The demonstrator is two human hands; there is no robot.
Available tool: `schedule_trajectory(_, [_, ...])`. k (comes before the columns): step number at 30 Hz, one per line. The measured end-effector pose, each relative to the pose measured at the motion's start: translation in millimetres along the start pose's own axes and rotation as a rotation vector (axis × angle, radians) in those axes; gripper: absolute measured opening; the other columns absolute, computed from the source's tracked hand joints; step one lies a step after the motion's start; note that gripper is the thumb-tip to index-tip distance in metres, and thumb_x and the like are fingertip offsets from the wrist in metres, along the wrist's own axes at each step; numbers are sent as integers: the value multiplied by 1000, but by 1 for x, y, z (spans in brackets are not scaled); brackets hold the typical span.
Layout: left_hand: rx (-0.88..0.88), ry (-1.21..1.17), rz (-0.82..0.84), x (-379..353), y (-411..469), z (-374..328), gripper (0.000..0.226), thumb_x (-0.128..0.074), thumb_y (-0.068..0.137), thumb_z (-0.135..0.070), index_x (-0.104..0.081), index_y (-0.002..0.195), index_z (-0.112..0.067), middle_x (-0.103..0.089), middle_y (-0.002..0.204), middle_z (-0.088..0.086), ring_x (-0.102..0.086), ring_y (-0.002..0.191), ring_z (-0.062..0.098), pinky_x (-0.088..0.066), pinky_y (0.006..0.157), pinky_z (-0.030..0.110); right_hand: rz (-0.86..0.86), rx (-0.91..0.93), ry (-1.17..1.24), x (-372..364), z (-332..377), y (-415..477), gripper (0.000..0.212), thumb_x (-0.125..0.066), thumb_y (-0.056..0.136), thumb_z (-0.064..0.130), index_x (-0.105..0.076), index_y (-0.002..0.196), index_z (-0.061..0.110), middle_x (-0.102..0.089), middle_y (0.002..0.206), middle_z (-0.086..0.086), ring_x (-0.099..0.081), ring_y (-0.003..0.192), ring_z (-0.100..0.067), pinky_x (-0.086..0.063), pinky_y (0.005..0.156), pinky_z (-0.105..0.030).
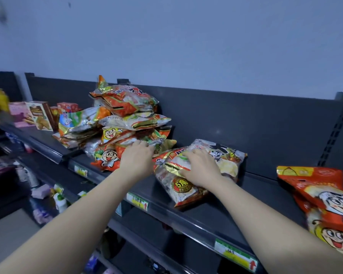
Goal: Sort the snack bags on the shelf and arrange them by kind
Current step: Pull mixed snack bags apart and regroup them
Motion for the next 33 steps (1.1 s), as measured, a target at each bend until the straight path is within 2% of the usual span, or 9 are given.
schedule_trajectory(7, [107, -91, -254, 13, 59, 60, 46, -55, 94, -38, -51, 132, -13, -51, 129, 7, -43, 122, 27, -41, 93, 35, -47, 90, 83, -3, 28, 86, 51, -62, 88, 47, -50, 132, 23, -50, 132, -3, -41, 126, -26, -38, 101, -41])
schedule_trajectory(12, [307, -241, -345, 14, 90, 114, 58, -52, 95, -45, -40, 139, -10, -45, 135, 12, -39, 126, 30, -38, 100, 41, -60, 156, 120, -1, 51, 142, 66, -62, 88, 48, -40, 144, 21, -44, 145, -4, -37, 134, -27, -34, 108, -42])
schedule_trajectory(17, [537, -627, -307, -15, 126, 165, 76, -51, 92, -55, -28, 147, -7, -34, 147, 18, -30, 139, 34, -31, 109, 47, -40, 197, 156, -13, 72, 184, 79, -69, 83, 47, -31, 149, 23, -36, 151, -2, -31, 140, -25, -31, 111, -42])
schedule_trajectory(20, [614, -989, -239, -37, 149, 190, 94, -52, 77, -72, -29, 146, -13, -41, 148, 12, -40, 135, 32, -37, 108, 51, -64, 201, 132, -22, 80, 207, 84, -72, 80, 46, -29, 149, 23, -34, 152, -1, -30, 139, -25, -31, 110, -42])
schedule_trajectory(22, [626, -1218, -216, -45, 163, 198, 91, -59, 74, -70, -31, 143, -18, -51, 140, 6, -51, 125, 30, -43, 104, 50, -63, 192, 108, -31, 84, 221, 86, -75, 77, 47, -30, 147, 24, -34, 150, 1, -31, 137, -25, -30, 109, -42])
schedule_trajectory(25, [607, -1373, -179, -54, 182, 210, 81, -61, 82, -63, -34, 142, -16, -52, 138, 4, -50, 126, 29, -40, 106, 47, -181, 175, 29, -33, 91, 238, 75, -74, 77, 41, -39, 143, 27, -44, 139, 1, -40, 128, -25, -36, 104, -41])
schedule_trajectory(29, [507, -1274, -173, -65, 185, 228, 132, -33, 50, -101, -26, 151, -17, -34, 155, 4, -34, 140, 28, -29, 113, 53, -370, 137, 17, -22, 97, 249, 58, -69, 77, 22, -55, 132, 27, -59, 124, 2, -51, 114, -26, -40, 95, -39])
schedule_trajectory(31, [416, -1243, -219, -76, 181, 235, 131, -28, 52, -102, -22, 152, -17, -29, 157, 4, -30, 142, 25, -27, 114, 54, -418, 71, 97, -19, 92, 252, 51, -69, 76, 18, -61, 126, 26, -62, 120, 3, -52, 113, -25, -41, 92, -38])
schedule_trajectory(33, [279, -1171, -250, -83, 178, 236, 124, -34, 57, -100, -21, 151, -20, -29, 156, 5, -29, 142, 25, -26, 114, 55, -444, 7, 182, -22, 83, 254, 50, -69, 76, 15, -62, 125, 23, -61, 122, 1, -50, 117, -26, -44, 91, -39])
Point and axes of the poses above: each hand's wrist, its own y-axis towards the middle knuckle, its own x-axis out of the back of the hand, z = x × y, the point moved 7 cm from there along y, towards the middle knuckle
